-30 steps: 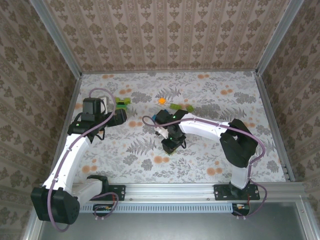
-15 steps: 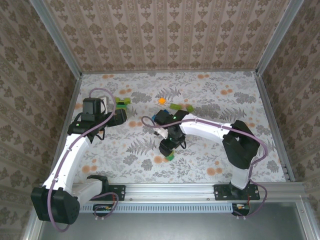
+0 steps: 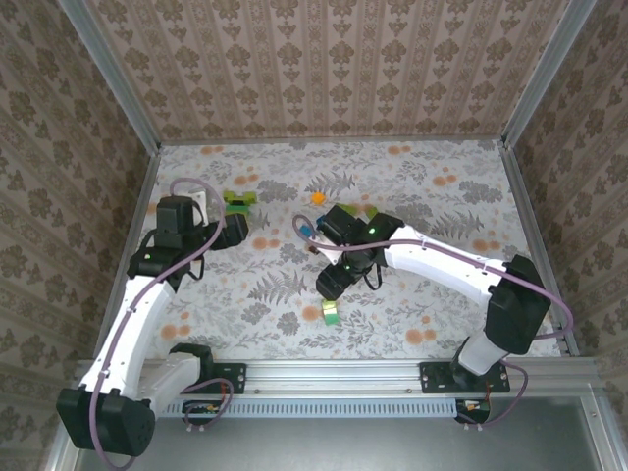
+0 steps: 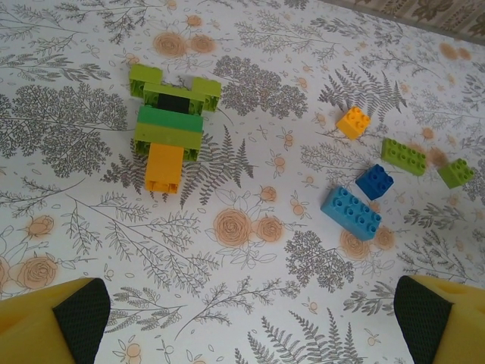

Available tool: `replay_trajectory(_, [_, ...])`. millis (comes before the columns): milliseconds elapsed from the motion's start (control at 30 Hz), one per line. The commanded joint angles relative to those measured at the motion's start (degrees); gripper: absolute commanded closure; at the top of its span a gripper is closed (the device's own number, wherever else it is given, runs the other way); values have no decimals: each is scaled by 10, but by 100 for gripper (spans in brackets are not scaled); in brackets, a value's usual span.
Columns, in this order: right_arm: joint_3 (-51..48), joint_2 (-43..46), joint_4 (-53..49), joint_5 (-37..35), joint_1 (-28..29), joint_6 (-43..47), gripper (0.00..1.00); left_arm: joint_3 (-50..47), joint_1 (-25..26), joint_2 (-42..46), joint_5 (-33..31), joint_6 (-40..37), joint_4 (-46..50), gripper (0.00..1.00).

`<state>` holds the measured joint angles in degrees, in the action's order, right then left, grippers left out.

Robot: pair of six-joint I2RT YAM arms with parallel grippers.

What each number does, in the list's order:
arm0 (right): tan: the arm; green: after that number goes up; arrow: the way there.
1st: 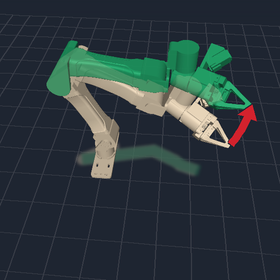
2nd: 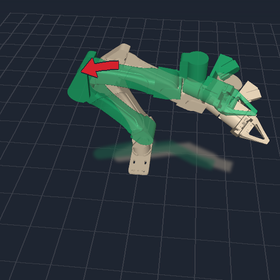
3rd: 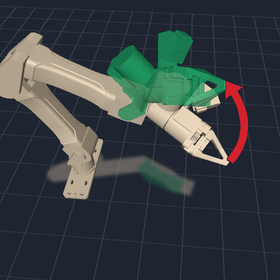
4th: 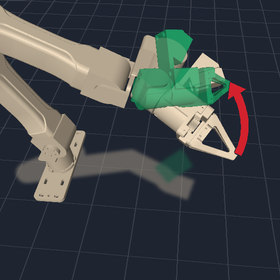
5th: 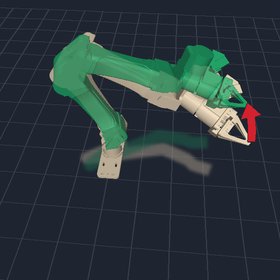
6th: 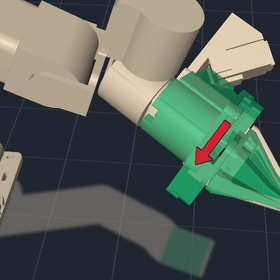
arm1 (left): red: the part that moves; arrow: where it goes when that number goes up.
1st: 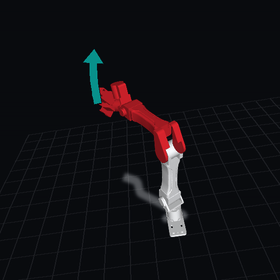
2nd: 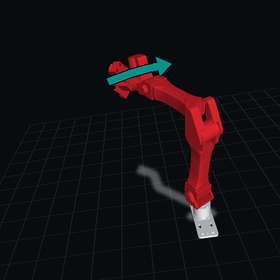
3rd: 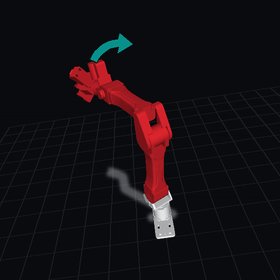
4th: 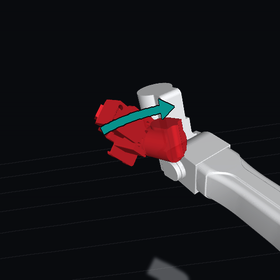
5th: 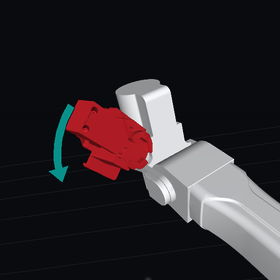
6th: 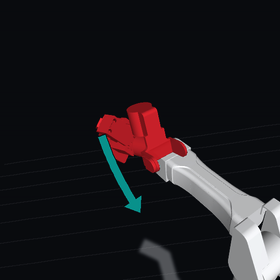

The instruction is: Assemble a carrot with lego

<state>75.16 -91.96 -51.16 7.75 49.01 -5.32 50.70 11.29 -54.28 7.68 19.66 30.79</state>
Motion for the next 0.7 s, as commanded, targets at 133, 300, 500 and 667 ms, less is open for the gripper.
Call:
replay_trajectory(133, [46, -102, -41, -10, -3, -65, 26, 1, 5, -10, -2, -8, 5, 0])
replay_trajectory(300, [83, -132, -74, 2, 1, -87, 26, 0, 5, -16, -9, -8, 7, 0])
replay_trajectory(500, [131, -171, -129, 5, 4, -91, 27, 5, 6, -22, -6, -9, 9, 0])
replay_trajectory(667, [189, -218, -177, 15, 12, -79, 30, 5, 6, -17, -5, -9, 9, 0])
